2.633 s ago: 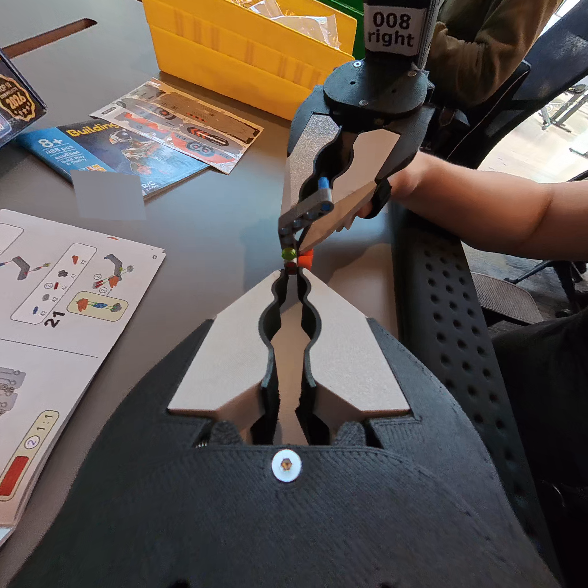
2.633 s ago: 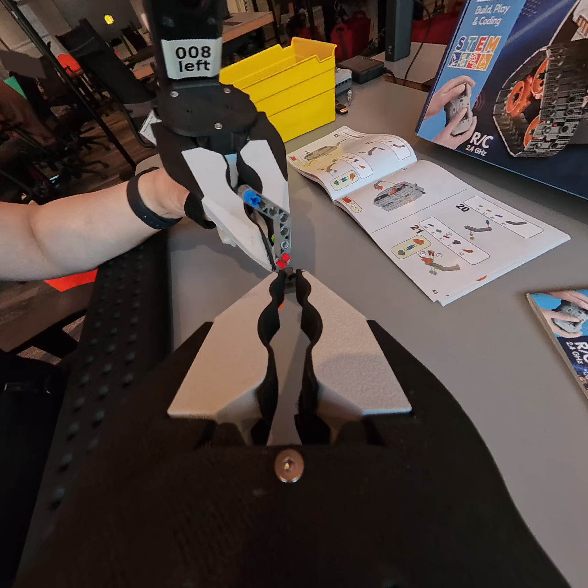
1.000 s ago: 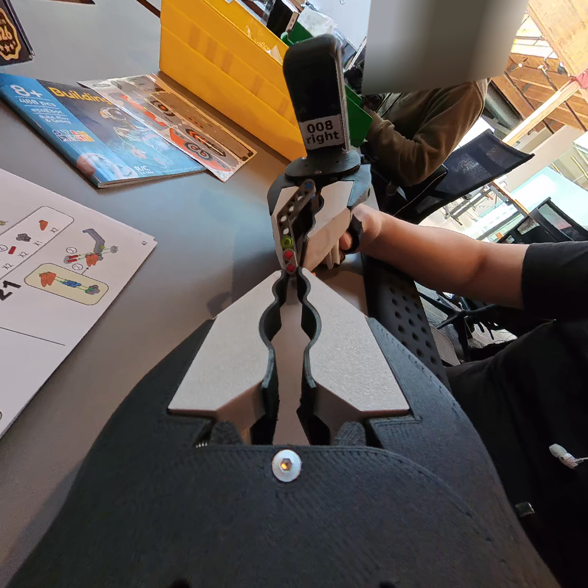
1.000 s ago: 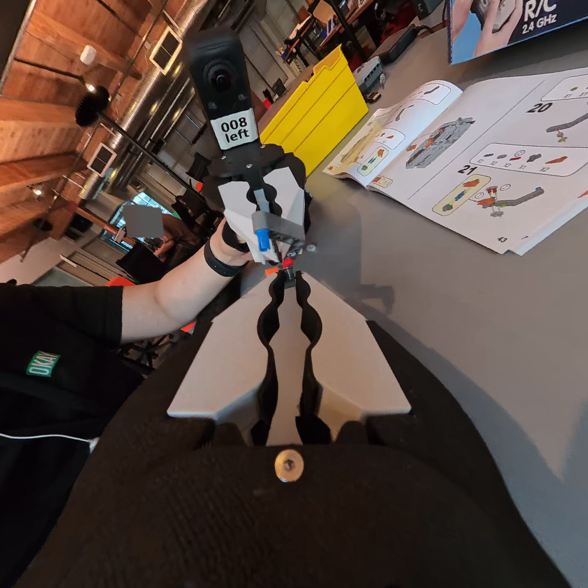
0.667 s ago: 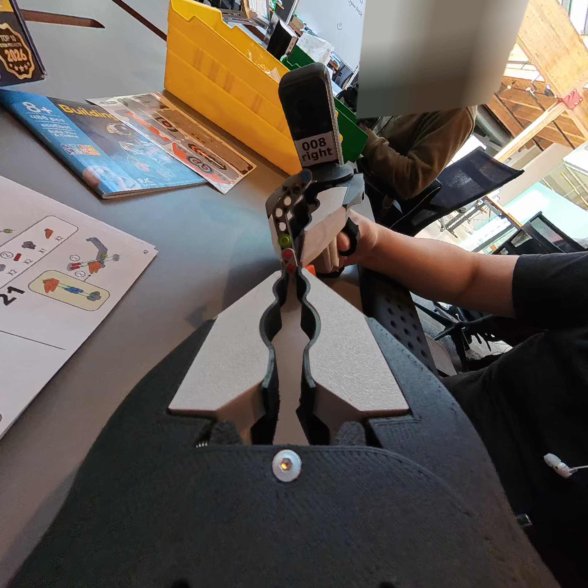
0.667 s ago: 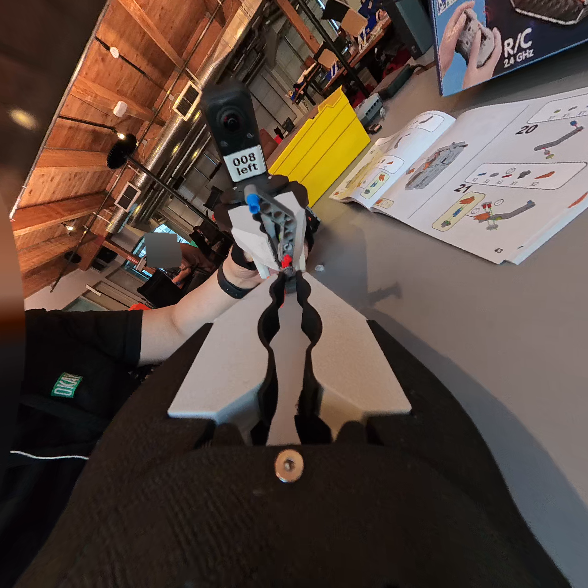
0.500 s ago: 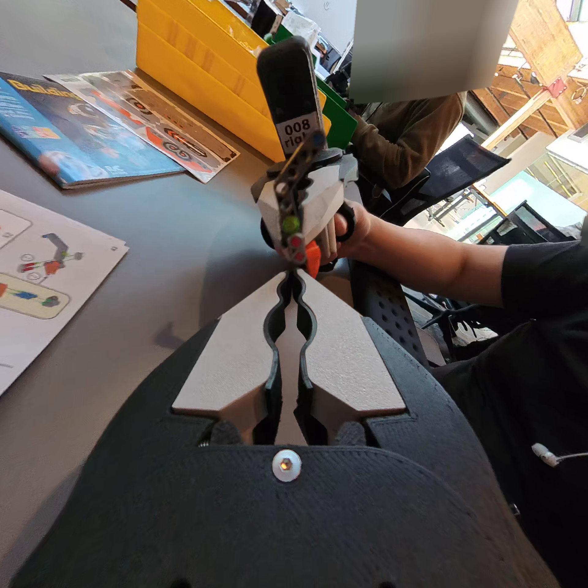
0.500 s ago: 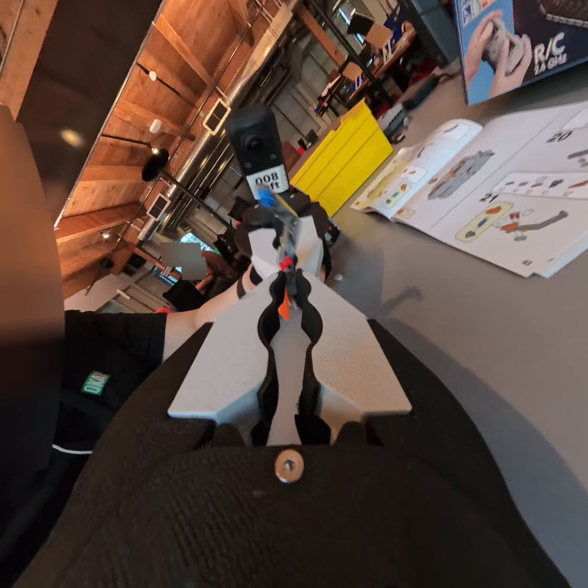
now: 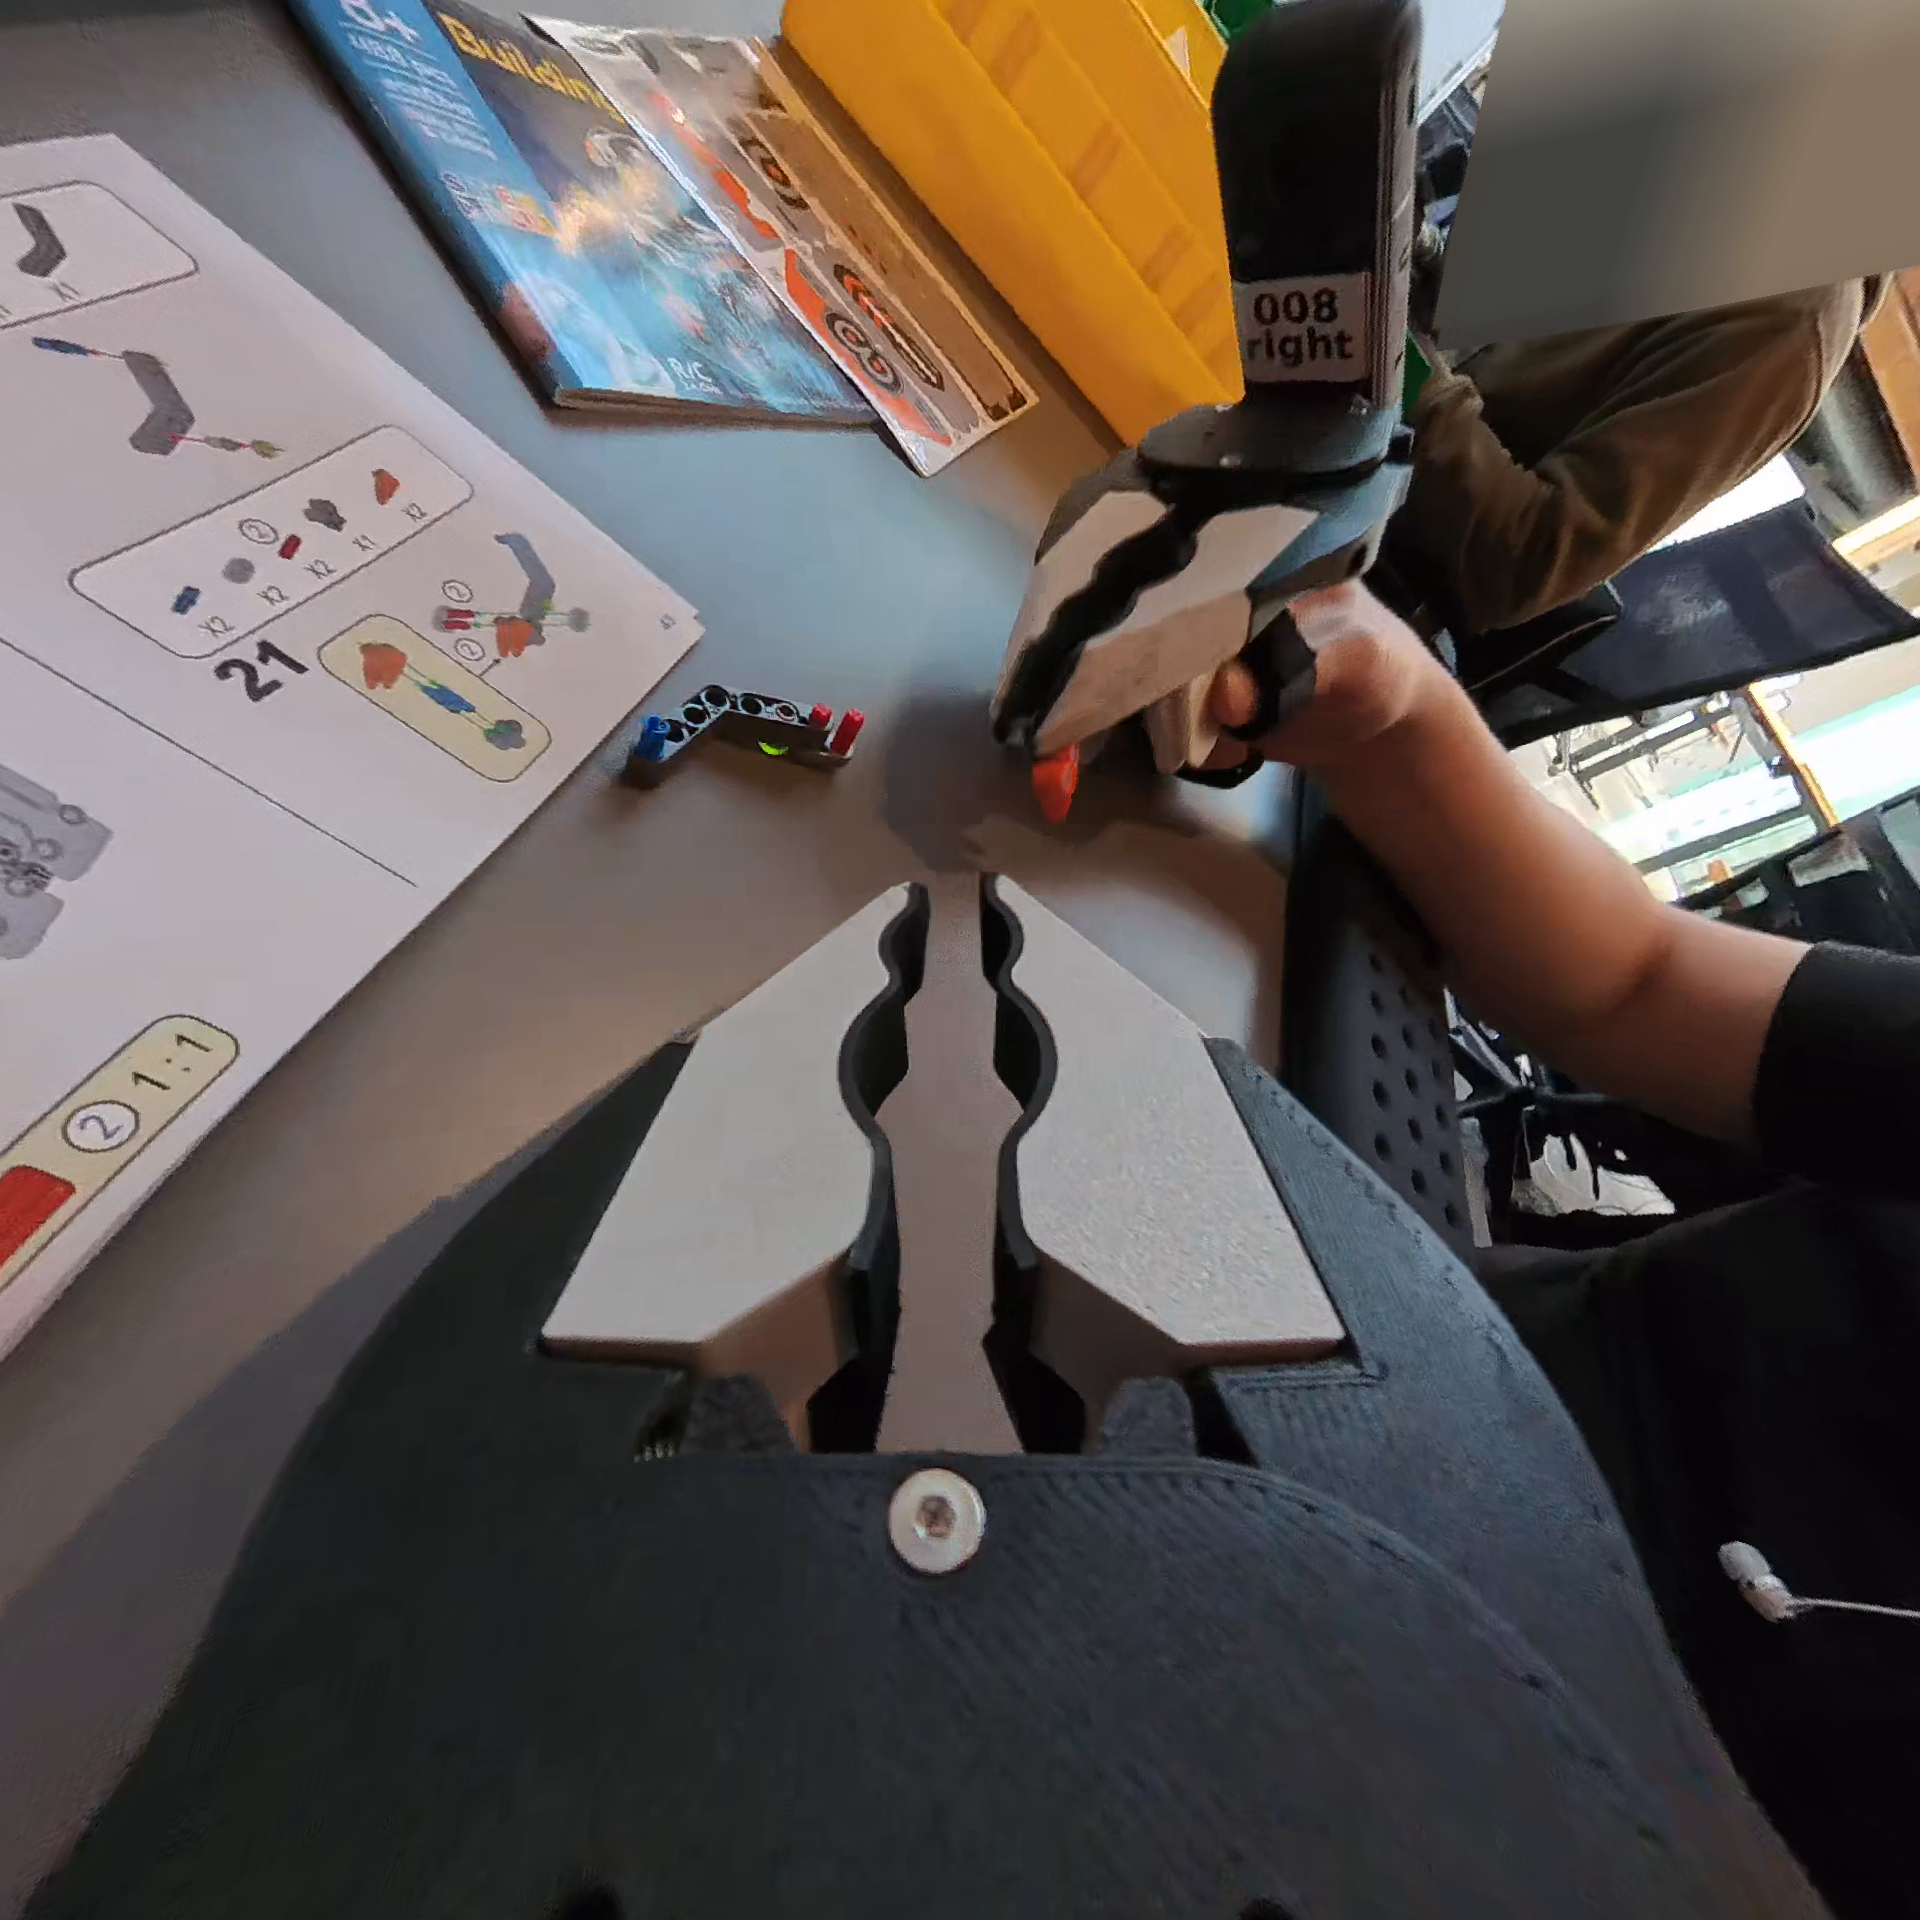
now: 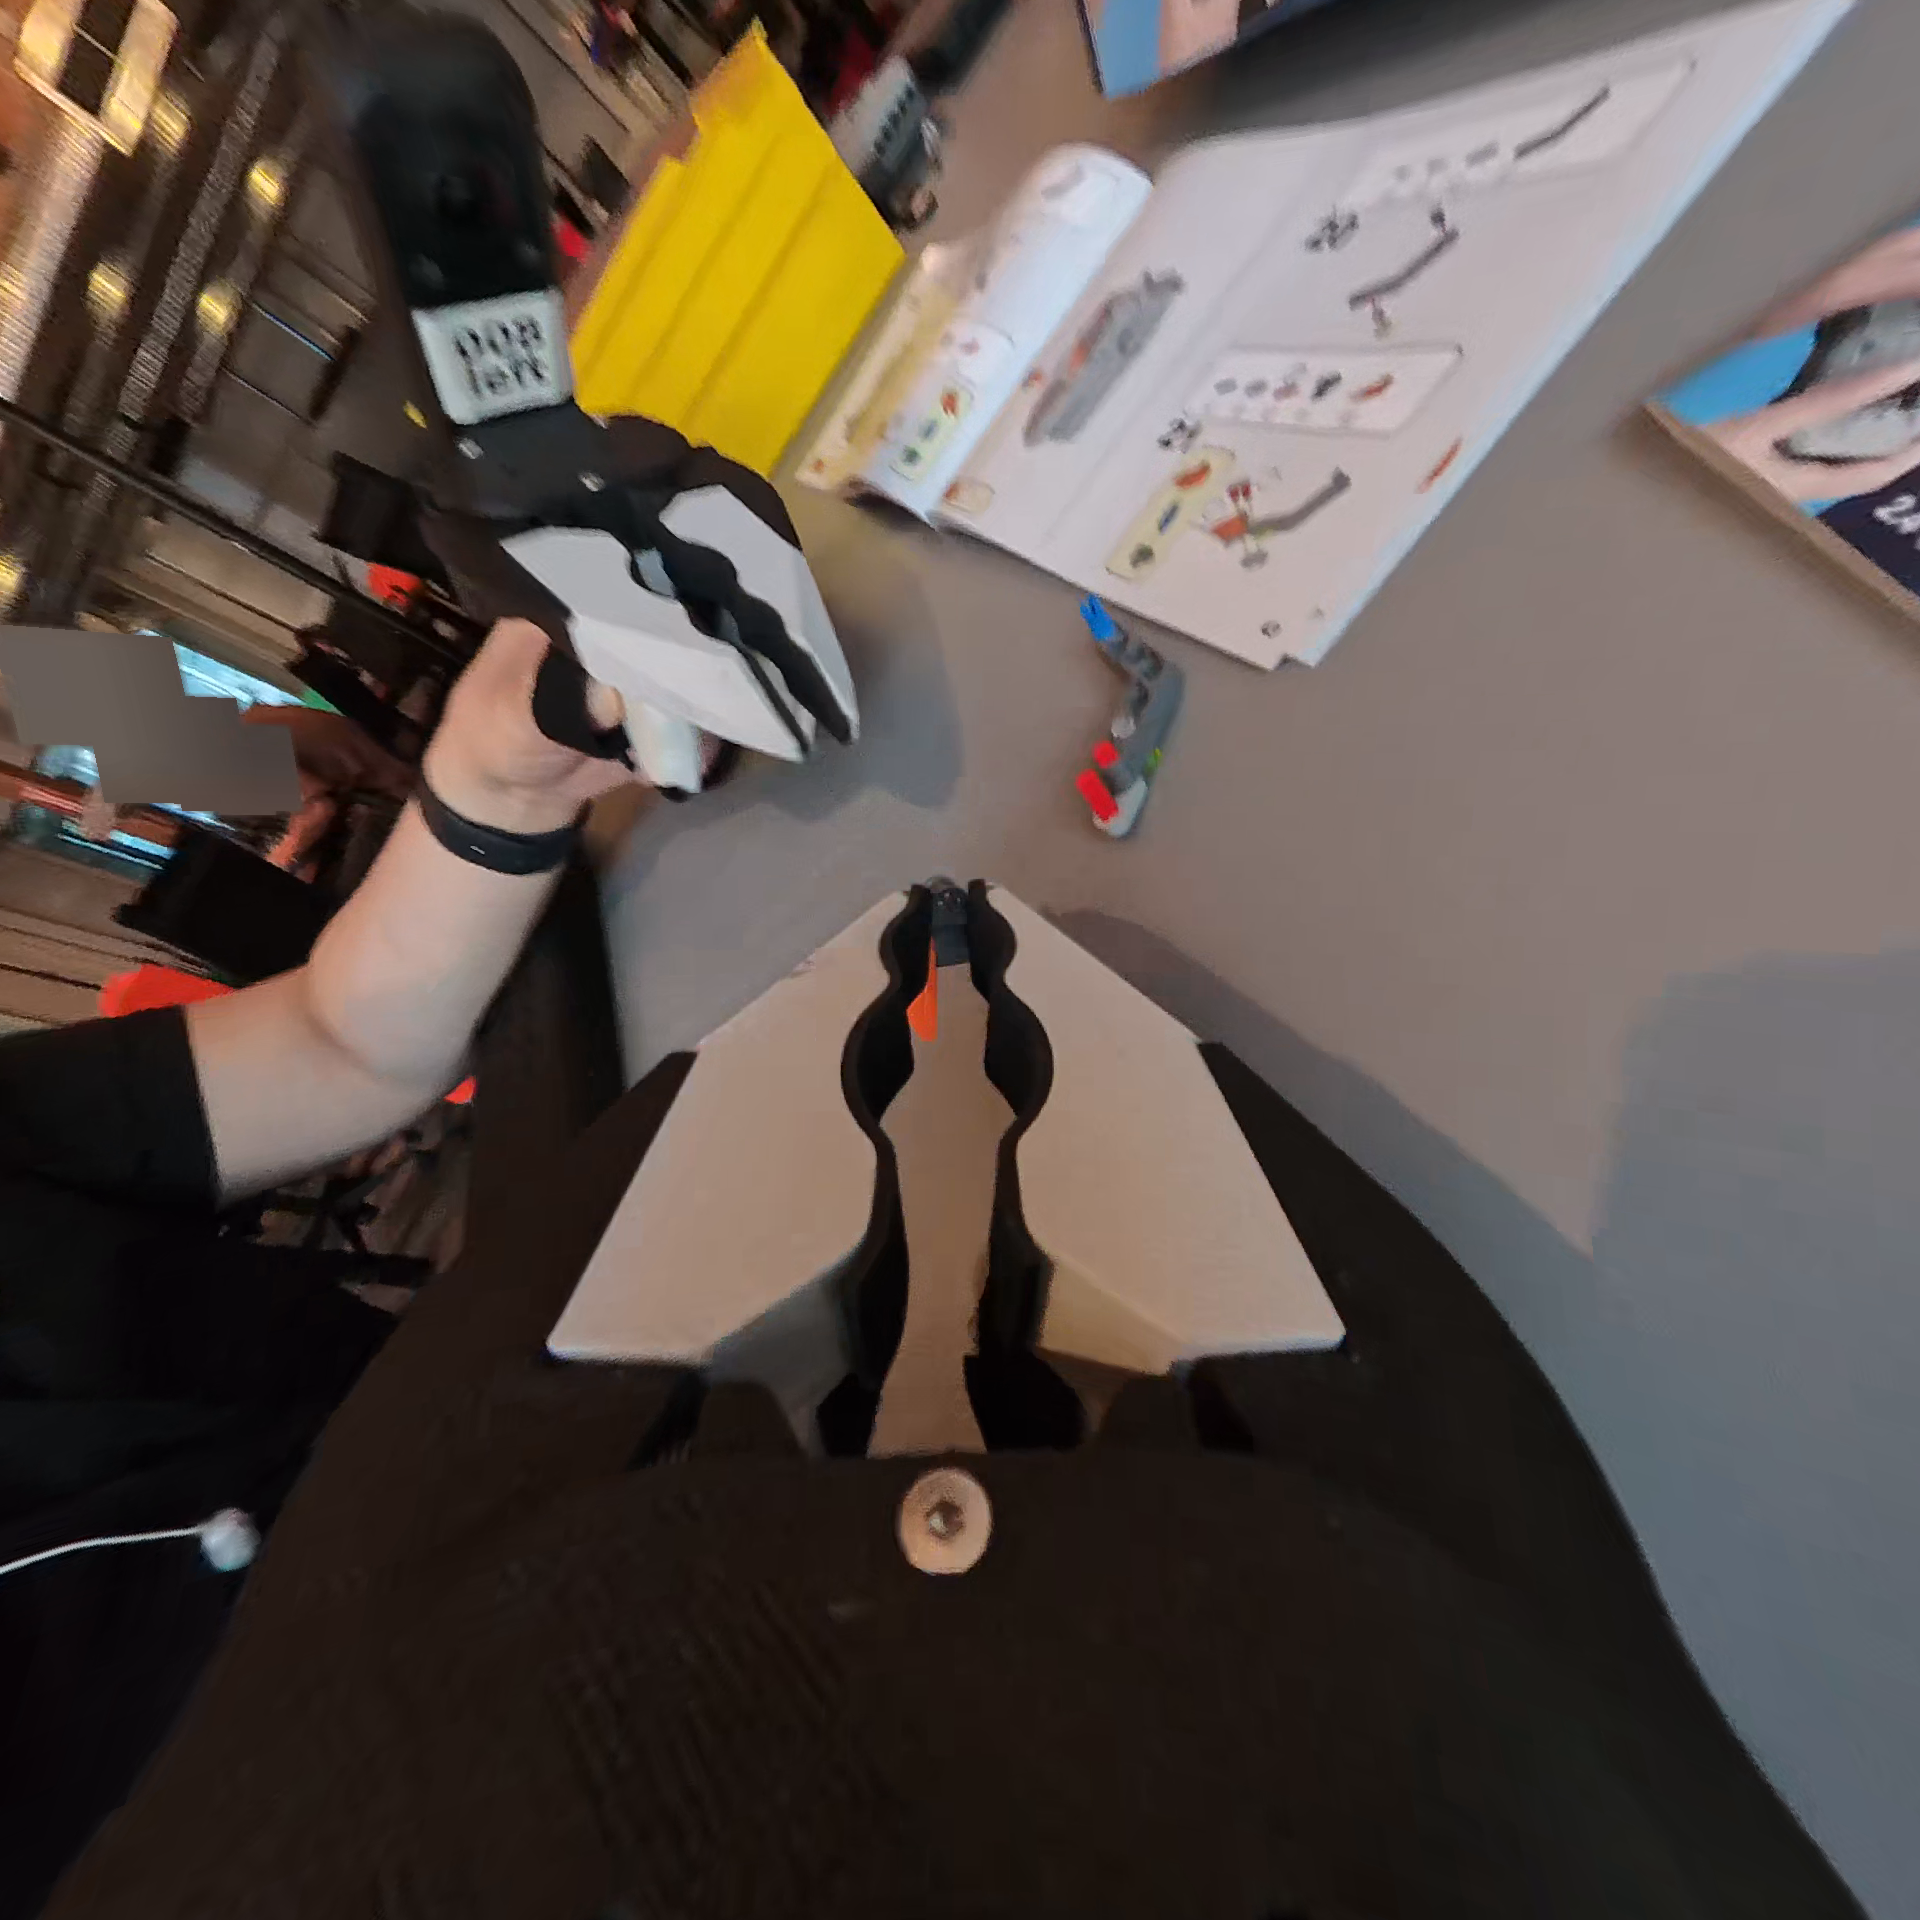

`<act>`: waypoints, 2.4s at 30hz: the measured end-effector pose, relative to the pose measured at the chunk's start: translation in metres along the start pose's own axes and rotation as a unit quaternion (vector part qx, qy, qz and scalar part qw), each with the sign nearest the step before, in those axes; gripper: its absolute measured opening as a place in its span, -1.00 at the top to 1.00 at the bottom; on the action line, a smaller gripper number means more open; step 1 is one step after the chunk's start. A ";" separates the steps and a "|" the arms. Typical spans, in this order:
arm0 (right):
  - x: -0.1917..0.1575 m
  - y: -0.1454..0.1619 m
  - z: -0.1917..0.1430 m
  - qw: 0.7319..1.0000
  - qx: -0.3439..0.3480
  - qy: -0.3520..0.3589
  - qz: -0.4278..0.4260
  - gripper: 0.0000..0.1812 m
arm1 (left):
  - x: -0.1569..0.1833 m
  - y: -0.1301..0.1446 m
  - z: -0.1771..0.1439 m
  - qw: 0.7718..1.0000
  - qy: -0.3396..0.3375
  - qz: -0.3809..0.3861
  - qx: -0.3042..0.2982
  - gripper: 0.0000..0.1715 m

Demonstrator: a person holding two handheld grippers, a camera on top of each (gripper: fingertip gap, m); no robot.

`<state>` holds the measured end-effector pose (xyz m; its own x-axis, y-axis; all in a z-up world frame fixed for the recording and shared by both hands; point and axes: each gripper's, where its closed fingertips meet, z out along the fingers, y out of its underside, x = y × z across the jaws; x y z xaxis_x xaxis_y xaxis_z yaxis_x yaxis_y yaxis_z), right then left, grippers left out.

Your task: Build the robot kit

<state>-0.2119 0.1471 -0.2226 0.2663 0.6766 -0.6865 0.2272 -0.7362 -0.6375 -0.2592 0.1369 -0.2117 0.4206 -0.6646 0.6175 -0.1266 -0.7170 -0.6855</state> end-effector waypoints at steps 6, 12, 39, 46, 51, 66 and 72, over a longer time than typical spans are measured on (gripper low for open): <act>0.011 0.017 0.011 0.978 -0.082 0.125 -0.143 0.75 | -0.001 0.005 0.003 1.000 -0.008 -0.006 -0.019 0.92; 0.021 -0.019 0.007 0.964 -0.028 0.195 -0.178 0.72 | -0.003 0.003 0.001 1.000 -0.019 -0.001 -0.018 0.92; -0.102 -0.077 0.003 0.910 0.212 -0.318 0.163 0.93 | 0.074 -0.059 -0.022 0.969 0.122 0.084 0.200 0.83; -0.095 -0.080 0.008 0.932 0.253 -0.241 0.096 0.94 | 0.064 -0.066 -0.025 0.967 0.089 0.064 0.228 0.83; -0.093 -0.083 0.012 0.922 0.284 -0.240 0.110 0.93 | 0.059 -0.069 -0.028 0.966 0.085 0.045 0.239 0.85; -0.083 -0.073 0.010 0.967 0.193 -0.166 -0.005 0.93 | 0.054 -0.047 -0.020 0.985 0.089 0.034 0.146 0.94; -0.080 -0.073 0.005 0.961 0.196 -0.191 0.037 0.93 | 0.058 -0.053 -0.022 0.978 0.118 0.020 0.168 0.78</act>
<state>-0.2542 0.1467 -0.1231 -0.1116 0.6337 -0.7655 -0.1698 -0.7712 -0.6136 -0.2480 0.1318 -0.1311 0.1975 -0.7498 0.6315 0.1804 -0.6054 -0.7752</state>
